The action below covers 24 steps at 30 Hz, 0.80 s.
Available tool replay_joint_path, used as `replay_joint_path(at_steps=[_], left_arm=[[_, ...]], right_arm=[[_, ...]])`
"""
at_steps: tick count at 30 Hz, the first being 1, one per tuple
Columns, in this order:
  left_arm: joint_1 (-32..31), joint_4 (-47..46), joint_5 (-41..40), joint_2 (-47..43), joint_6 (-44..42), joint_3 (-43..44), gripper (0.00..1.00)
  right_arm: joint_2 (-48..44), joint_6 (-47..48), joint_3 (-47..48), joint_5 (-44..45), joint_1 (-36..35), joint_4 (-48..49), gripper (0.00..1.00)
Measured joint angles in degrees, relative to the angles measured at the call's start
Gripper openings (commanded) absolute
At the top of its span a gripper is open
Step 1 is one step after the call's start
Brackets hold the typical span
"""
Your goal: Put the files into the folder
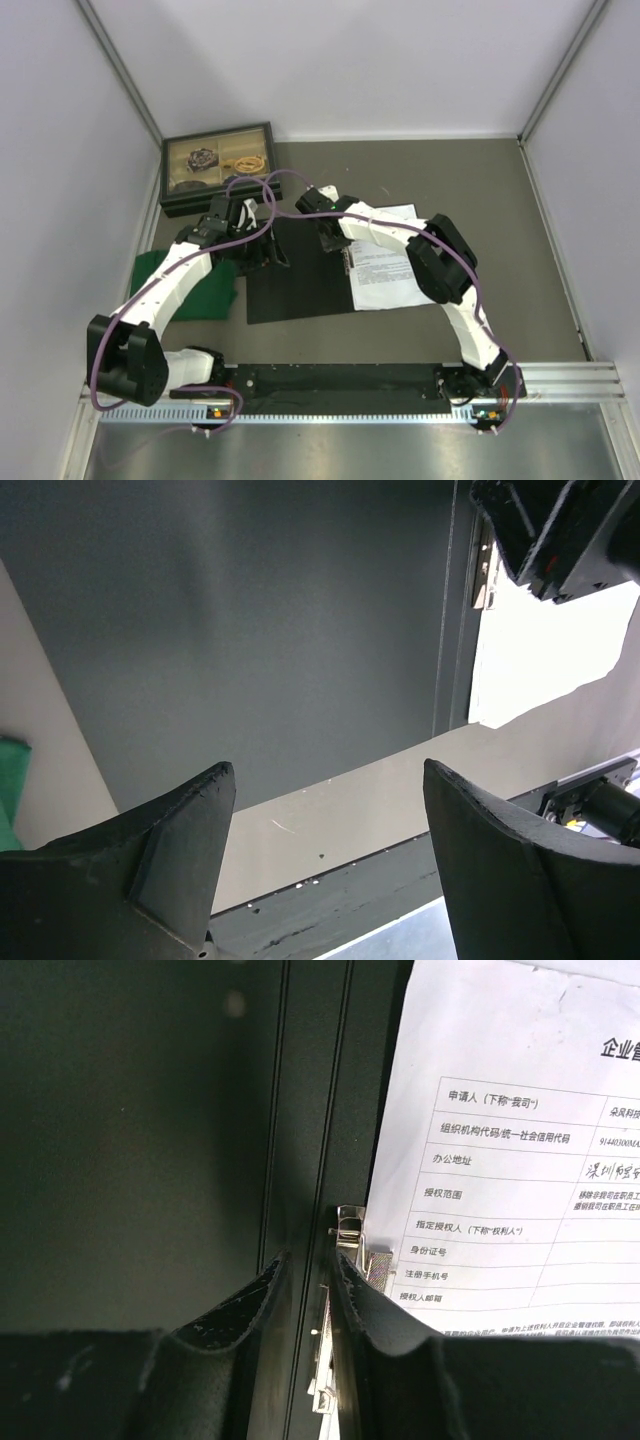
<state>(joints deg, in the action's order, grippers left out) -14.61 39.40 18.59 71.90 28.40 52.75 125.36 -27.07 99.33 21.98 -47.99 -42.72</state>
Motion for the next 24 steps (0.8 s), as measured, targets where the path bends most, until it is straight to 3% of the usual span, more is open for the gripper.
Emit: replay_joint_path(at_steps=[16,24], left_arm=[[0.02,1.11,-0.96,-2.84,-0.28,0.00,0.81],[0.02,1.16,-1.05,-3.26,-0.22,0.00,0.81]], right_arm=[[0.28,-1.68,0.07,0.57,0.26,1.22,0.20],[-1.84,-1.92,-0.37,-0.68,0.46,1.22,0.34]])
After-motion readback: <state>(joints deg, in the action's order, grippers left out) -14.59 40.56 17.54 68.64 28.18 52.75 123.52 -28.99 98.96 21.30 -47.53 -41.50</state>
